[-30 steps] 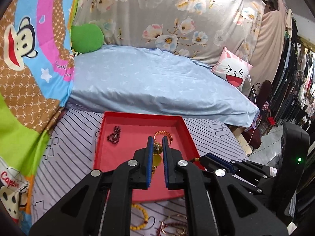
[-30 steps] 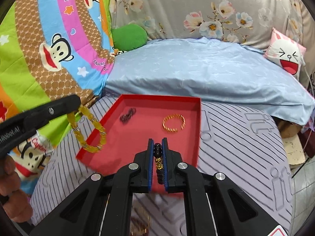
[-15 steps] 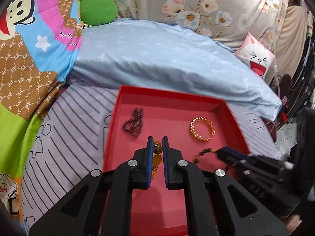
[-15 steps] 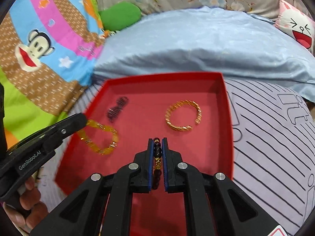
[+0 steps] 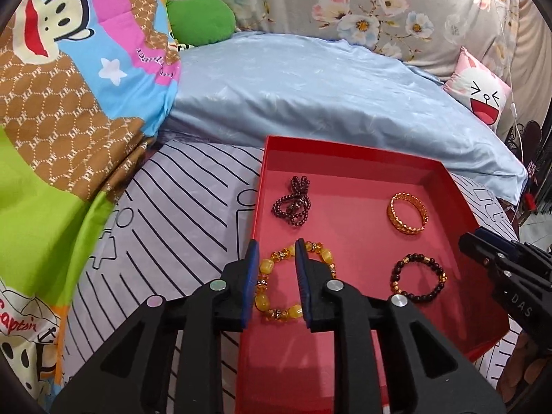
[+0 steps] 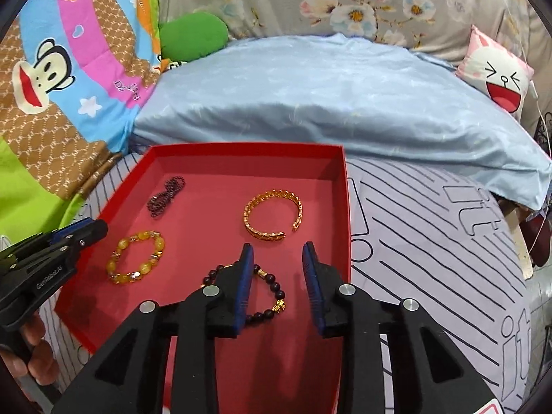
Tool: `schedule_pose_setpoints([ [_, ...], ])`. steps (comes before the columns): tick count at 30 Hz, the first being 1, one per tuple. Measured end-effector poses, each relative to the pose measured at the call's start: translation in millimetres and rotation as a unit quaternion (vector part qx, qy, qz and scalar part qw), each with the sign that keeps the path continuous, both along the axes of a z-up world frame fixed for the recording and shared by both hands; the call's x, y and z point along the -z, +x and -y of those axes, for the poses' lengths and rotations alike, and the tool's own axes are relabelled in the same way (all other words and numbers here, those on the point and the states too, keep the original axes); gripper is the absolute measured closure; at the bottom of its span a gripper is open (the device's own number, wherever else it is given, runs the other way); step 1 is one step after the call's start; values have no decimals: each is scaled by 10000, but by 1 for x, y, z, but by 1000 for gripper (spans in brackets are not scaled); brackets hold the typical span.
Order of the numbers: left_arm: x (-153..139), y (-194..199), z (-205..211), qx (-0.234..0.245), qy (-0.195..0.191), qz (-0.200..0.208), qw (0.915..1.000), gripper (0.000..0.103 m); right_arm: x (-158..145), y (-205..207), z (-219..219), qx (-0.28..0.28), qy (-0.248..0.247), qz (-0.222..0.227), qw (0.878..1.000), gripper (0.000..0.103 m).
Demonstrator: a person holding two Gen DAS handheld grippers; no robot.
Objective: Organize jewelry
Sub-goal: 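Lower both bracelets into the red tray and open both grippers, then withdraw both grippers from the tray toward the remaining bracelets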
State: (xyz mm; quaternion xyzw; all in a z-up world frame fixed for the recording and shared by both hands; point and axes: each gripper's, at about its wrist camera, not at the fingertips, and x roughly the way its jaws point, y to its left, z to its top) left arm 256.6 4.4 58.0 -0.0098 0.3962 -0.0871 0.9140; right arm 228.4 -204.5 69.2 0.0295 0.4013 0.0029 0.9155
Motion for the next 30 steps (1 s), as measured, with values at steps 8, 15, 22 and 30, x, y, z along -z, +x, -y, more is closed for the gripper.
schedule_pose_setpoints([
  [8, -18, -29, 7, -16, 236, 263, 9994, 81, -21, -31, -10, -181, 28, 196, 9996, 73],
  [15, -28, -62, 12, 24, 371, 423, 9984, 80, -31, -68, -13, -272, 143, 272, 9992, 73],
  [22, -26, -102, 7, 18, 382, 515, 9979, 68, -24, -109, -14, -268, 41, 206, 9994, 73],
  [30, -7, -144, -3, -93, 320, 399, 9986, 68, 3, -149, -13, -227, 71, -60, 9997, 73],
])
